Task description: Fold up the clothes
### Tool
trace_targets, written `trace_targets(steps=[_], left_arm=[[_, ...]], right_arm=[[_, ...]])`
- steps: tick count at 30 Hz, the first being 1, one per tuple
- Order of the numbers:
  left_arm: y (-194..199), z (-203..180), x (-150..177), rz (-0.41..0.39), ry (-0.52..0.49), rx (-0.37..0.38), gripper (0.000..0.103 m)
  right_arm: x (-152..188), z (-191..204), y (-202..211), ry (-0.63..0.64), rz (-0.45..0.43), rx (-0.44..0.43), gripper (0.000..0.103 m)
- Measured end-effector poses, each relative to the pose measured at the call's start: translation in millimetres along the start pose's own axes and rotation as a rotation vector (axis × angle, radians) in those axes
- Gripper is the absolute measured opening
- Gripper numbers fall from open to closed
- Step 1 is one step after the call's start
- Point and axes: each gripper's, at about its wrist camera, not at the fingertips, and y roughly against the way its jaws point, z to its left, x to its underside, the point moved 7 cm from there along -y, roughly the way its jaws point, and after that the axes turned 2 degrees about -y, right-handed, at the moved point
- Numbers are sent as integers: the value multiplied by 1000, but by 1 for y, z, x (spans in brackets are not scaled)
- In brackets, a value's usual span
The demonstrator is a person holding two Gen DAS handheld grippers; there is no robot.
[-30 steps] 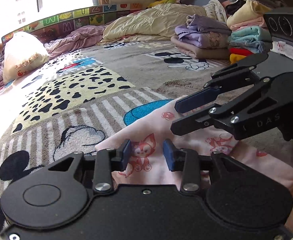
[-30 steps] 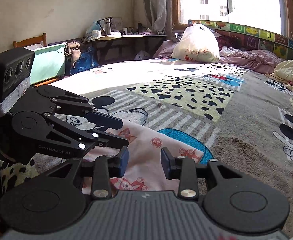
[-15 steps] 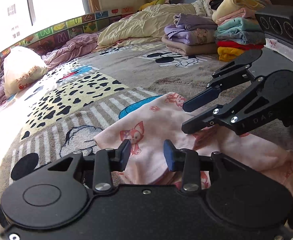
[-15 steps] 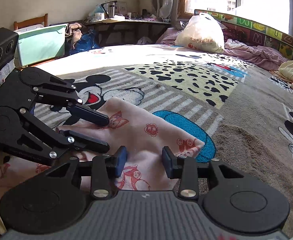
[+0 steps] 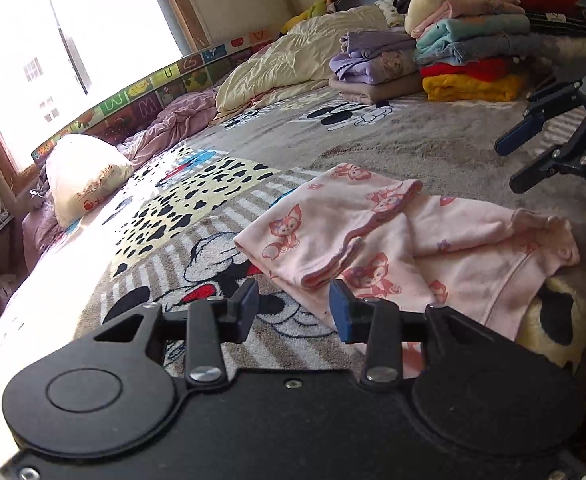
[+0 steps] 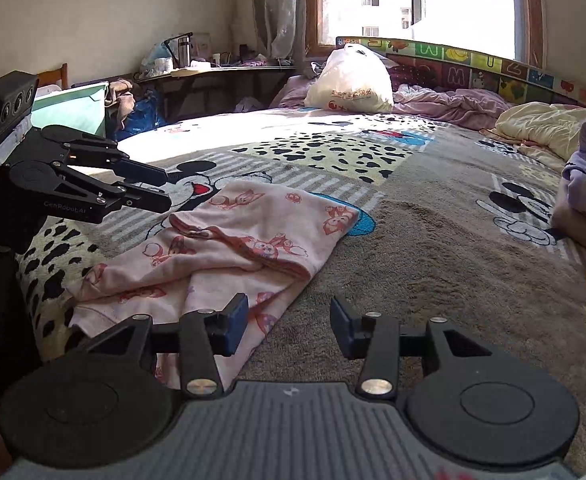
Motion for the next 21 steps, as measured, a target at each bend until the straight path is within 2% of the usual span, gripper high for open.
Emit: trace_targets(steps=[4, 8, 12, 17, 19, 20, 21], left_arm=[[22, -16, 22, 32, -149, 37, 39], [31, -46, 37, 60, -323, 99, 39], [27, -70, 44, 45, -517, 66, 38], [19, -73, 42, -4, -569, 19, 39], [18, -76, 42, -28, -579, -4, 39], [18, -75, 42, -33, -580, -11, 39], [19, -74, 42, -38, -579, -18, 39]], right_arm=[[7, 15, 17, 111, 15, 6, 58], [22, 38, 21, 256, 91, -13, 58], [40, 61, 22, 378, 159, -38, 58], [44, 78, 22, 482, 135, -27, 59], [43, 82, 20, 526, 88, -11, 59], [42, 84, 18, 542, 69, -10, 58], [41, 86, 16, 555, 56, -13, 53]])
